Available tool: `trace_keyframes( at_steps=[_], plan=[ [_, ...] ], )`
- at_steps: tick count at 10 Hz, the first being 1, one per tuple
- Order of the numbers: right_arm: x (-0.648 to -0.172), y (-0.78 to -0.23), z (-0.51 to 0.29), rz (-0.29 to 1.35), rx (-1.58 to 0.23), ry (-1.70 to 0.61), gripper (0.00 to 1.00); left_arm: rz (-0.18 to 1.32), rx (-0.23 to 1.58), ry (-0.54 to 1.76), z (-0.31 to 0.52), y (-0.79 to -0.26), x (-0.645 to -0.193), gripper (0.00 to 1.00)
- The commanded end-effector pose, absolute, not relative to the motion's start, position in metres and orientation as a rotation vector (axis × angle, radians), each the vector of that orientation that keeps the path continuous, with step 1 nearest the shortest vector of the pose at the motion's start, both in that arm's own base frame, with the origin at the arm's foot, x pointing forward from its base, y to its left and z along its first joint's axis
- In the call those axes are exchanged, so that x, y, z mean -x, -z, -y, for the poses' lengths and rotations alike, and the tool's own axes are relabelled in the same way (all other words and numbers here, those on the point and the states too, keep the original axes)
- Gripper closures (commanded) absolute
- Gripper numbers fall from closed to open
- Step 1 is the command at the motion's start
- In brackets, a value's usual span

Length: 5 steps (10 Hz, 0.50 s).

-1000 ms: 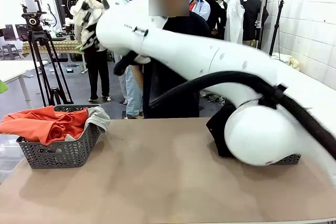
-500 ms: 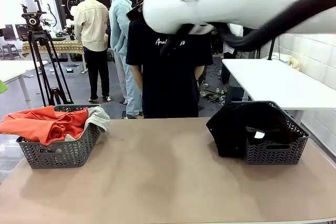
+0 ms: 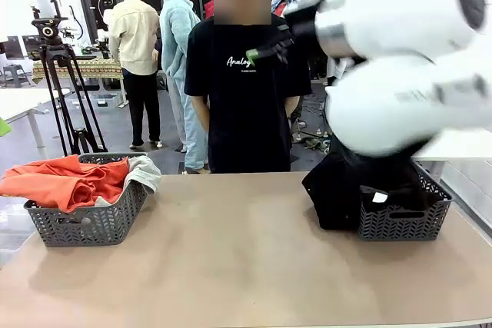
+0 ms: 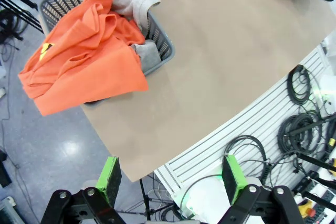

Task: Sort the tops and bottoms.
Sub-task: Sort the clothes according to human instructions.

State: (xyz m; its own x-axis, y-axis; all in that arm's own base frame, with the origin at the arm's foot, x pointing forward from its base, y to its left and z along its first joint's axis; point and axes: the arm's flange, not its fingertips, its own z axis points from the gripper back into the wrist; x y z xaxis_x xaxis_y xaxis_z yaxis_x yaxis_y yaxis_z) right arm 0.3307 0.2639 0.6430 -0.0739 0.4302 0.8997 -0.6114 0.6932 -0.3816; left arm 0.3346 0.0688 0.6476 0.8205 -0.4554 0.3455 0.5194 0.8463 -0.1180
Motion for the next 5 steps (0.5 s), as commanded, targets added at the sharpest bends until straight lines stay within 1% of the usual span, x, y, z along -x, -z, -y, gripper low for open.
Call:
trace_keyframes(
  at_steps=[1,2,3,5],
  plan=[
    [-0.275,-0.611,-0.264,1.384,-0.173,-0.836,0.00,0.310,0.214,0.523,-0.069,-0.647,-0.333,0.00],
    [-0.287,-0.610,-0.274,1.362,-0.156,-0.872,0.00,0.310,0.214,0.523,-0.069,-0.647,-0.333,0.00],
    [-0.296,-0.617,-0.252,1.388,-0.146,-0.863,0.00,0.310,0.214,0.523,-0.069,-0.647,-0.333,0.00],
    [-0.296,-0.617,-0.252,1.388,-0.146,-0.863,0.00,0.310,0.214,0.523,-0.069,-0.647,-0.333,0.00]
  ],
)
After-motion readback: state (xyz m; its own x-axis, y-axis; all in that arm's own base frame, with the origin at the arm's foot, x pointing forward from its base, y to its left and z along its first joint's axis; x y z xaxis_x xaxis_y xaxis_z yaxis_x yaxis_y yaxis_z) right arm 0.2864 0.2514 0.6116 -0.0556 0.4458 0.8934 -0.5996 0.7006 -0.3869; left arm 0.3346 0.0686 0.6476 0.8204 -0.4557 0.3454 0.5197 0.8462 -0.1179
